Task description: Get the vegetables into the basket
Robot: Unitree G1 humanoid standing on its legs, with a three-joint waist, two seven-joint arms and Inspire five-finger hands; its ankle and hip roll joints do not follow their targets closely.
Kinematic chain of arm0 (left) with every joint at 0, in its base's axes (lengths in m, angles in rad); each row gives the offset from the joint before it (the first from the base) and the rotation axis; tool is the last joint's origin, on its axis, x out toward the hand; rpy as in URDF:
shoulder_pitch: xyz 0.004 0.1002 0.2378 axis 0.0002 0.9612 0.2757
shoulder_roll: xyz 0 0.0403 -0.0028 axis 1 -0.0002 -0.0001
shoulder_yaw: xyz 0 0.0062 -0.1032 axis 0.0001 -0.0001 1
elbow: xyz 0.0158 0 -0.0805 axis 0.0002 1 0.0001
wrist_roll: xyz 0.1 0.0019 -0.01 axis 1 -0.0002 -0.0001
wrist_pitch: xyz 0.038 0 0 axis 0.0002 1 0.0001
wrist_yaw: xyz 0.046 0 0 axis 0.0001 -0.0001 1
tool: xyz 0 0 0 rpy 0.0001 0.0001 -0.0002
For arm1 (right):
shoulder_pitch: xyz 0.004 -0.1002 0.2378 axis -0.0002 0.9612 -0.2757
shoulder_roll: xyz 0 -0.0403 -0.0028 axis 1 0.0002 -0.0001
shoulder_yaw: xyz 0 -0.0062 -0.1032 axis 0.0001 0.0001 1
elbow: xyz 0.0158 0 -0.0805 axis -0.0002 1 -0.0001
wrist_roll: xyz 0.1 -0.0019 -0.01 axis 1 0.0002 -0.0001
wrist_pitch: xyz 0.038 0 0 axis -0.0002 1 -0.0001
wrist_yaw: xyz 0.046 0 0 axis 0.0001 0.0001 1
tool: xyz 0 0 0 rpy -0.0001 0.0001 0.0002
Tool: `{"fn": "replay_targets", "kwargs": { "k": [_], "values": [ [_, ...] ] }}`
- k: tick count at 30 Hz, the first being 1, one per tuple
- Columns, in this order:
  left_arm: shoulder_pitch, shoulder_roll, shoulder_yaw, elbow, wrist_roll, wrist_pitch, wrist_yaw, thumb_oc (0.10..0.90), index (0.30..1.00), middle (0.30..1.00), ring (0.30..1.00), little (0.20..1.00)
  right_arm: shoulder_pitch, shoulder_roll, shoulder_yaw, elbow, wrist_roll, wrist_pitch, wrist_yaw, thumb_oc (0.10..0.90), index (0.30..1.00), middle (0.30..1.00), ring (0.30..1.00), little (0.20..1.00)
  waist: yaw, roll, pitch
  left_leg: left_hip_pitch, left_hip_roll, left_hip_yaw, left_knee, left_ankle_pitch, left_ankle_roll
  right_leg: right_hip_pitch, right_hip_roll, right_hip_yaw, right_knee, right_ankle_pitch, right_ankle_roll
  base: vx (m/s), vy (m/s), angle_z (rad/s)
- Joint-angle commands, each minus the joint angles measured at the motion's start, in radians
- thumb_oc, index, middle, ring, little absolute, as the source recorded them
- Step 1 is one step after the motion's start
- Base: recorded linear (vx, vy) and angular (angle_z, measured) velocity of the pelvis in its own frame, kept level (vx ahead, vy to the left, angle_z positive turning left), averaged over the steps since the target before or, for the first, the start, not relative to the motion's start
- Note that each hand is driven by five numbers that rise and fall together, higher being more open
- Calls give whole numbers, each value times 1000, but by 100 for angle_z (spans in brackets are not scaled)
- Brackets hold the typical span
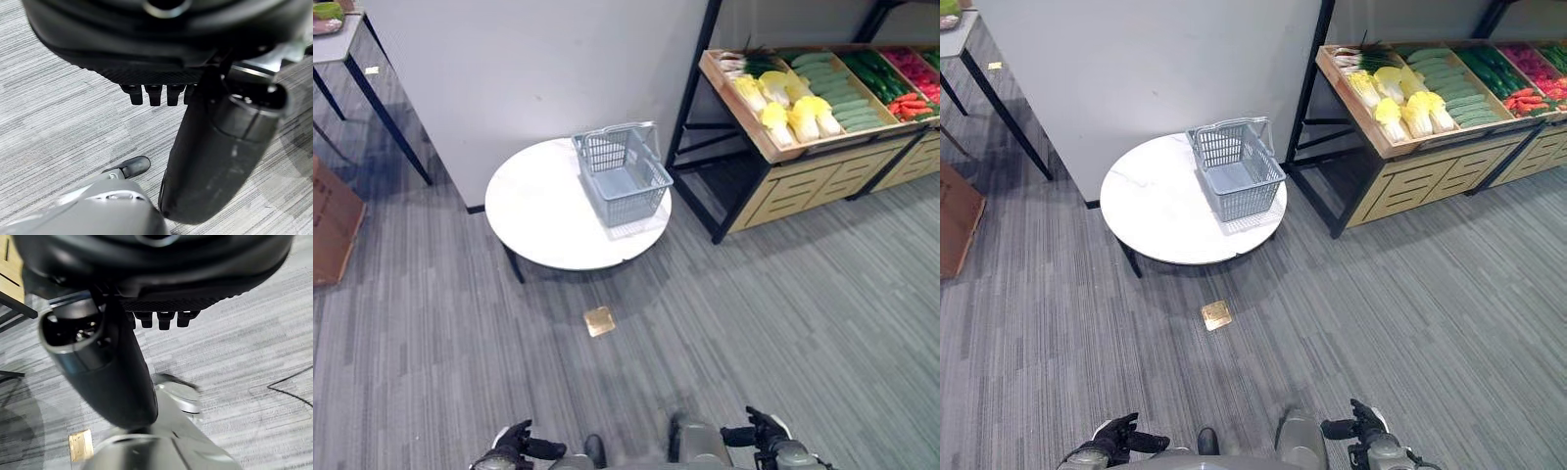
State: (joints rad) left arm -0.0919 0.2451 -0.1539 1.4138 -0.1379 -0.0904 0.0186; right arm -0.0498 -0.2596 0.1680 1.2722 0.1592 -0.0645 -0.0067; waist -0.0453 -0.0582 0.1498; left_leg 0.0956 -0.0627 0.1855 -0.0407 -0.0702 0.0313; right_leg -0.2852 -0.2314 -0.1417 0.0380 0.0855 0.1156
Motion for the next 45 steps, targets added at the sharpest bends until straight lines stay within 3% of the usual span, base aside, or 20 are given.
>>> {"fn": "replay_targets", "kwargs": {
  "k": [1,2,5,7,10,11,12,13,15,18,20,21,23,28,29,32,34,41,45],
  "values": [
    [13,-3,23,-11,25,-13,-10,900,1000,1000,1000,1000,-55,3,23,4,-10,-23,10,900,1000,1000,1000,1000,-11,0,63,2,79,-87,116,-38,-18,31,-7,29,-5,153,18,380,-182,33],
    [24,-7,34,-5,21,-13,-13,900,1000,1000,1000,1000,-44,4,22,6,-12,-22,16,900,1000,1000,1000,1000,-17,2,58,35,87,-113,131,-51,-32,25,1,72,1,174,26,482,-223,39],
    [38,-19,35,-2,12,-10,-17,900,1000,1000,1000,1000,-35,-5,26,0,-11,-22,20,900,1000,1000,1000,1000,-17,18,26,59,122,-152,147,-34,-62,47,37,50,46,133,-4,390,-267,84],
    [39,-25,29,-3,7,-10,-23,900,1000,1000,1000,1000,-34,-15,27,-6,-6,-25,22,900,1000,1000,1000,1000,-25,31,17,52,152,-172,178,4,-88,57,61,35,68,93,-26,287,-293,50],
    [32,-39,18,-7,-7,-8,-33,900,1000,1000,1000,1000,-39,-29,40,-11,-10,-29,23,900,1000,1000,1000,1000,-22,29,27,-31,185,-182,361,137,-123,95,76,7,81,53,-70,158,-232,30],
    [32,-39,18,-7,-7,-8,-33,900,1000,1000,1000,1000,-40,-29,40,-11,-10,-29,23,900,1000,1000,1000,1000,-24,29,26,-34,186,-184,364,136,-124,94,77,5,82,52,-70,162,-313,14],
    [22,-40,8,-29,-26,-8,-36,900,1000,1000,1000,1000,-36,-41,44,-13,-8,-33,21,900,1000,1000,1000,1000,-23,15,44,-90,209,-152,476,191,-122,126,83,-15,87,20,-101,160,-267,10],
    [19,-39,2,-35,-30,-8,-37,900,1000,1000,1000,1000,-35,-46,42,-8,-8,-30,17,900,1000,1000,1000,1000,-16,12,52,-110,211,-144,482,195,-117,144,84,-18,86,7,-107,211,-316,11],
    [13,-43,-8,-43,-36,-12,-33,900,1000,1000,1000,1000,-33,-52,30,12,-3,-27,11,900,1000,1000,1000,1000,-8,11,59,-163,202,-110,448,181,-108,175,78,-31,76,-3,-106,169,-121,35],
    [22,-48,-10,-47,-36,-14,-26,900,1000,1000,1000,1000,-21,-57,10,27,2,-21,5,900,1000,1000,1000,1000,1,25,53,-236,188,-65,279,144,-92,212,78,-33,52,-20,-86,221,4,52],
    [30,-49,-8,-44,-35,-15,-20,900,1000,1000,1000,1000,-14,-59,11,27,-4,-20,2,900,1000,1000,1000,1000,17,39,54,-261,186,-56,154,179,-99,240,88,-16,39,-35,-80,264,106,2],
    [32,-49,-7,-41,-33,-17,-17,900,1000,1000,1000,1000,-9,-56,13,29,-10,-21,0,900,1000,1000,1000,1000,24,48,53,-278,196,-51,98,225,-107,261,98,-6,30,-44,-78,304,123,-29],
    [39,-47,-1,-34,-27,-17,-19,900,1000,1000,1000,1000,0,-54,10,38,-21,-21,1,900,1000,1000,1000,1000,44,54,49,-299,210,-57,48,269,-116,306,107,15,18,-60,-74,274,98,-45],
    [45,-44,-23,-23,28,-16,-22,900,1000,1000,1000,1000,11,-41,-2,40,-22,-19,6,900,1000,1000,1000,1000,36,53,35,-261,190,-29,61,233,-94,330,88,51,29,-75,-53,262,211,-54],
    [41,-43,-34,-30,40,-17,-28,900,1000,1000,1000,1000,13,-33,-2,41,-30,-17,10,900,1000,1000,1000,1000,30,44,29,-264,168,-7,91,198,-75,334,54,60,24,-60,-38,183,259,-37],
    [36,-35,-34,-33,41,-17,-26,900,1000,1000,1000,1000,5,-29,2,41,-35,-16,9,900,1000,1000,1000,1000,31,38,30,-265,151,2,105,174,-60,319,34,72,32,-40,-27,124,211,-22],
    [24,-19,-29,-35,42,-19,-22,900,1000,1000,1000,1000,-14,-18,4,33,-26,-15,10,900,1000,1000,1000,1000,37,25,33,-274,119,21,160,115,-35,298,-4,88,53,14,-9,156,263,-12],
    [26,4,-11,-26,55,-12,-21,900,1000,1000,1000,1000,-31,-9,14,14,-26,-15,12,900,1000,1000,1000,1000,45,14,34,-236,90,32,164,76,-2,265,-18,85,157,91,-1,93,128,2],
    [24,12,-5,-20,53,-10,-22,900,1000,1000,1000,1000,-35,-3,20,4,-24,-19,11,900,1000,1000,1000,1000,37,23,40,-180,90,22,108,82,12,216,9,69,256,94,-7,92,71,-1]
  ]
}}
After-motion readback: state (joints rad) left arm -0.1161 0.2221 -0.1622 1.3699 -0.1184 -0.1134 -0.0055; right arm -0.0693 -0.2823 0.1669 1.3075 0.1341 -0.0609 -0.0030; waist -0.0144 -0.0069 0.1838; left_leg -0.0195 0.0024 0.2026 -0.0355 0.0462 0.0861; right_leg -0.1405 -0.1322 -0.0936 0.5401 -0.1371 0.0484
